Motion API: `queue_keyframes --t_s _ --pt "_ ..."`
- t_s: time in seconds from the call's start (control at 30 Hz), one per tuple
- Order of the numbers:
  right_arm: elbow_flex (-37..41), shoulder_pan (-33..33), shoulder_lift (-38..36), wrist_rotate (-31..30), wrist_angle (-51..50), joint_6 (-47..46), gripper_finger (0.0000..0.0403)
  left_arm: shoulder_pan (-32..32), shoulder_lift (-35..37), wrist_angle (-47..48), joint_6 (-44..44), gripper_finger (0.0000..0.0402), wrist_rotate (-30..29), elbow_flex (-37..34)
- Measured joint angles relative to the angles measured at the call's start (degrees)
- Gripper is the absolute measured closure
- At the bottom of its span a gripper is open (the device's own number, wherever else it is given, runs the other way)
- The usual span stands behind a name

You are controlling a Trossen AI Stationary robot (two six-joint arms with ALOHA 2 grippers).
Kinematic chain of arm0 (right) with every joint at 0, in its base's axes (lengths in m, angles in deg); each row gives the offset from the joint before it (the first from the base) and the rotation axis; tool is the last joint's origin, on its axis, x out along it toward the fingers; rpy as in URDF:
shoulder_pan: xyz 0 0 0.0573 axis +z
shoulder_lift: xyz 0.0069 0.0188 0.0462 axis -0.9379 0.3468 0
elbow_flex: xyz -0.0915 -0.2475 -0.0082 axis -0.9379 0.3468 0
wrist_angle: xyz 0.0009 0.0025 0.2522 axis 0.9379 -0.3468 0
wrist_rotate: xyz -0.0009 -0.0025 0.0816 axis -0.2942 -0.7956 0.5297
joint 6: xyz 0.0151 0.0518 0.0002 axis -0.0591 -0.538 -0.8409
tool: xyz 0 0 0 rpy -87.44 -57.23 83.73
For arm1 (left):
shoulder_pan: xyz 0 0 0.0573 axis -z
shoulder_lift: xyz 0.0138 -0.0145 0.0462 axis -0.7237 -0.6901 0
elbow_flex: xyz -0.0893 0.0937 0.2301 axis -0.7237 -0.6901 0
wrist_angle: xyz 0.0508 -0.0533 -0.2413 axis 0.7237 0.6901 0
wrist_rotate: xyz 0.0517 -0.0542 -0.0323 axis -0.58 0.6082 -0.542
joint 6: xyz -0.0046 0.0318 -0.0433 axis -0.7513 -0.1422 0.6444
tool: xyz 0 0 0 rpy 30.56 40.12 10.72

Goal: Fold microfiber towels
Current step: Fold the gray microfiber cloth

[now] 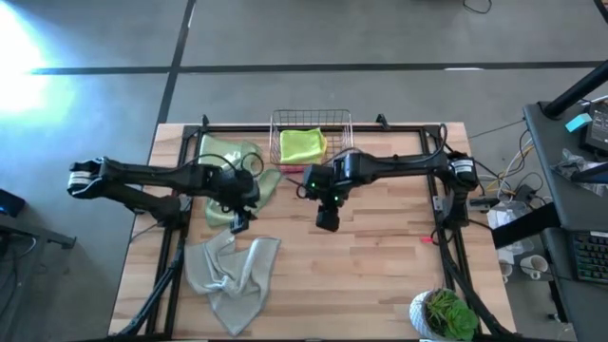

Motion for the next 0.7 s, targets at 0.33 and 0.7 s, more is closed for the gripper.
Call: queue_keyframes --t_s 0.33,0.7 --pt "4.18 6.49 -1.51 -0.47 -3.23 -7.74 0.0282 10.24 -5.84 -6.98 6.13 0.0226 1.31 -0.02" --pt "6.71 13.97 -7.03 -10.08 -2.59 -11.76 0.0282 19.74 -18.45 -14.76 17.20 0.0226 -1.16 0.37"
